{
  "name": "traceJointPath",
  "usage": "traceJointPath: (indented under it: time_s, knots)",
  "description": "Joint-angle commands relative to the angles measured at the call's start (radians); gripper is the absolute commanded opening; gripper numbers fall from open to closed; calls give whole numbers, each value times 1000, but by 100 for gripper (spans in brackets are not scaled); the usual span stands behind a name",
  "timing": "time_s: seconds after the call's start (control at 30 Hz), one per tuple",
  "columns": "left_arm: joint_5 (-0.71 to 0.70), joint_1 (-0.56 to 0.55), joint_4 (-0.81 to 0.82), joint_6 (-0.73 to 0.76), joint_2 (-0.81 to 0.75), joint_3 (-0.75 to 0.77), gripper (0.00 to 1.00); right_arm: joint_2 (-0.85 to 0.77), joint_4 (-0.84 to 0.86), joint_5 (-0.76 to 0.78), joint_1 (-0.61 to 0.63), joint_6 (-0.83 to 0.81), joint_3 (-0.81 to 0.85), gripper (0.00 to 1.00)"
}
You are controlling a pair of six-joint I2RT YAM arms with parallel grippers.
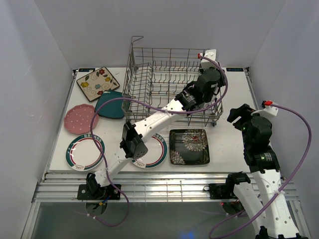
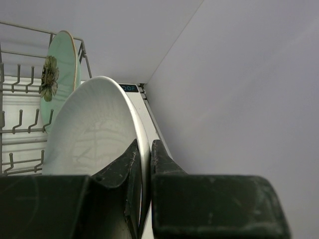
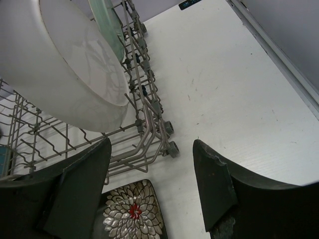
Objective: Load the plates into the dish rack
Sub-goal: Insert the plate into the dish rack.
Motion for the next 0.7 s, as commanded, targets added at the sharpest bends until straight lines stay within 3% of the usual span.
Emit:
traceJointPath:
  time_s: [0.0, 0.43, 0.67]
  knots:
    - [5, 9, 111, -27, -81, 80, 0, -6, 24, 10, 1, -1, -4, 72]
    - [37, 26, 53, -70, -95, 48, 2, -19, 5, 13, 1, 5, 8, 72]
    - [45, 26, 40, -73, -115, 11, 13, -13, 4, 10, 1, 5, 11, 72]
